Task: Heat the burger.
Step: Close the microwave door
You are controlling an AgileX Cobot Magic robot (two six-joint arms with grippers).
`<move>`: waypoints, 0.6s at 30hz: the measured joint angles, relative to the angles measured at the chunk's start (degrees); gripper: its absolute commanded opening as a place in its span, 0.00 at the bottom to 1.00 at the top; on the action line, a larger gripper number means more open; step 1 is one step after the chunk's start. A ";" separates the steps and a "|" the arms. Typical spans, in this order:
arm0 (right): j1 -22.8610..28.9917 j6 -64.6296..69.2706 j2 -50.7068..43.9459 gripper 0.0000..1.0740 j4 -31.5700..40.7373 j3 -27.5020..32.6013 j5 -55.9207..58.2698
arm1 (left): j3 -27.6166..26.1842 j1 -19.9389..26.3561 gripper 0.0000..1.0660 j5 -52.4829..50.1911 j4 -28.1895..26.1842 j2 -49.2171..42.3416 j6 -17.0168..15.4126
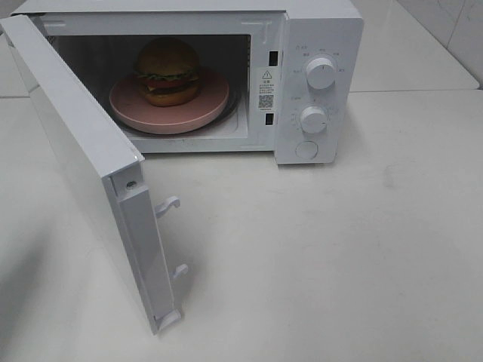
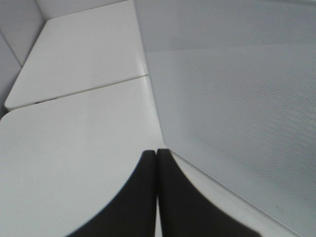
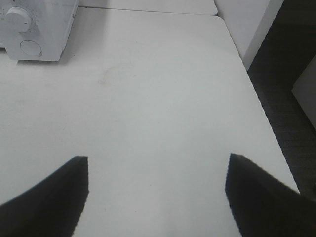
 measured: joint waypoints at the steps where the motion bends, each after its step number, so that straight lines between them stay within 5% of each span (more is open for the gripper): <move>1: 0.00 0.00 0.00 0.71 0.00 0.00 0.00 | 0.00 -1.43 0.00 -1.78 0.97 2.41 0.00; 18: 0.00 0.00 0.00 0.71 0.00 0.00 0.00 | -0.52 -10.49 0.00 -19.94 3.72 19.08 -4.58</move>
